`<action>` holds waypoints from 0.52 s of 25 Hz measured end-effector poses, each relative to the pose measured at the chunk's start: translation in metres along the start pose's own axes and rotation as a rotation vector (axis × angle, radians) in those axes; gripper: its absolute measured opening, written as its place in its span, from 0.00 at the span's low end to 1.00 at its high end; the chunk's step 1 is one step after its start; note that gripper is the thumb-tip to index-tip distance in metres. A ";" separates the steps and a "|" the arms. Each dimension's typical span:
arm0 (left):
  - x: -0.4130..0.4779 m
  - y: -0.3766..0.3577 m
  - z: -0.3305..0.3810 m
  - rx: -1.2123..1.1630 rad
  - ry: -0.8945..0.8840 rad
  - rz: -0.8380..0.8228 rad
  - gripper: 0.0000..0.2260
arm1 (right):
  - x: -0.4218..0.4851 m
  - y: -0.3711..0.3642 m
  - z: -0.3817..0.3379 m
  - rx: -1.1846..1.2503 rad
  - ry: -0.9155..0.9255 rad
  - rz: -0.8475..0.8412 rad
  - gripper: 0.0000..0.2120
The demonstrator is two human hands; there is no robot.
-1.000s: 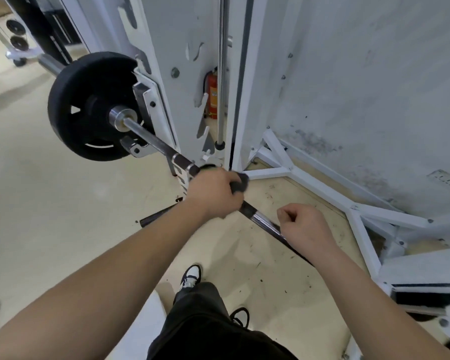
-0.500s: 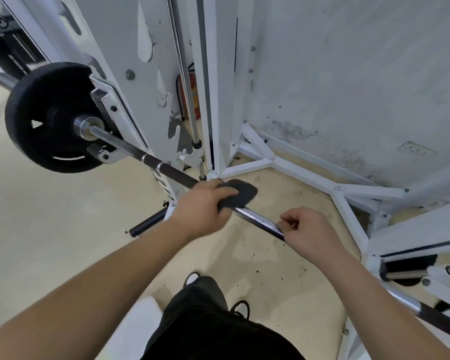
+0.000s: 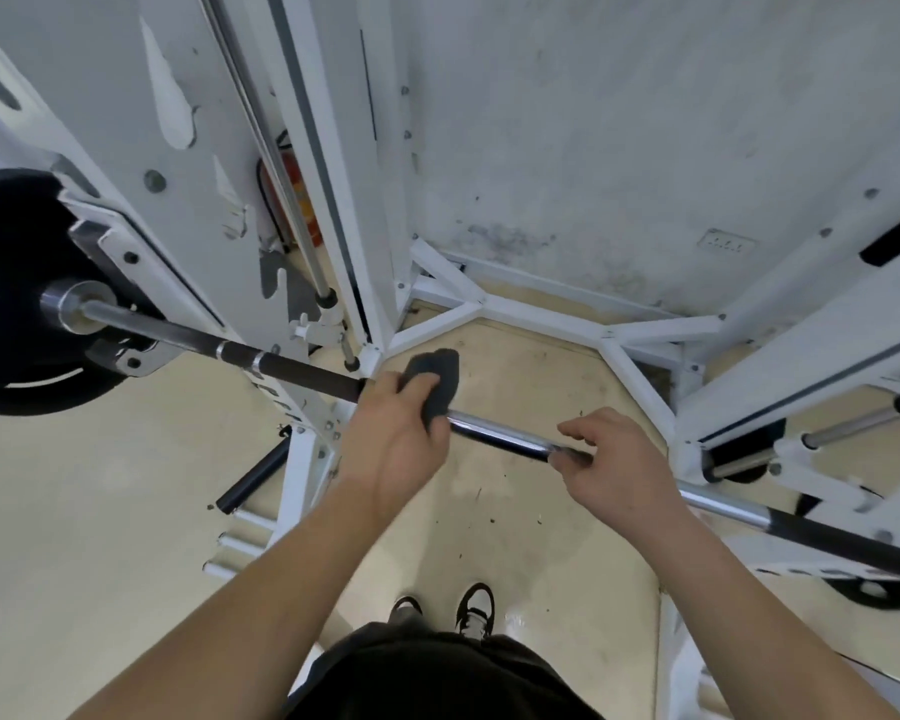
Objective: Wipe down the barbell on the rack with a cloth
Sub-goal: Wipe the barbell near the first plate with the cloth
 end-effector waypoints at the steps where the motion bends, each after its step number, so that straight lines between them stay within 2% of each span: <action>1: -0.011 -0.010 0.010 -0.010 -0.052 -0.031 0.20 | -0.004 0.000 0.001 -0.005 0.000 0.033 0.16; 3: -0.032 -0.027 0.040 -0.096 -0.315 -0.209 0.22 | -0.007 0.000 -0.002 -0.027 0.016 0.075 0.16; 4: -0.029 -0.028 0.044 -0.121 -0.401 -0.277 0.22 | -0.009 0.000 -0.003 -0.034 0.024 0.081 0.16; 5: -0.018 -0.025 0.040 -0.111 -0.400 -0.293 0.22 | -0.011 0.002 -0.003 -0.037 0.033 0.079 0.17; 6: -0.008 -0.021 0.030 -0.075 -0.316 -0.259 0.22 | -0.014 0.004 0.000 -0.041 0.038 0.073 0.19; 8: 0.001 -0.012 0.007 -0.004 -0.005 -0.063 0.21 | -0.016 0.010 0.011 -0.058 0.036 0.052 0.21; 9: -0.008 -0.013 0.005 -0.001 0.097 0.014 0.21 | -0.017 0.013 0.019 -0.063 0.028 0.032 0.22; 10: -0.020 -0.021 0.015 -0.031 0.089 0.048 0.22 | -0.018 0.015 0.028 -0.070 0.020 0.008 0.23; 13: -0.055 -0.059 0.076 -0.180 -0.303 -0.111 0.22 | -0.022 0.027 0.052 -0.166 0.051 -0.053 0.25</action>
Point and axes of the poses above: each hand's wrist, its own x-axis towards the middle knuckle, its own y-axis out of the back of the hand, z = x × y, the point moved 3 cm from there along x, towards the middle knuckle, and after that the axes turned 6 degrees about -x, right-handed, at the moved point
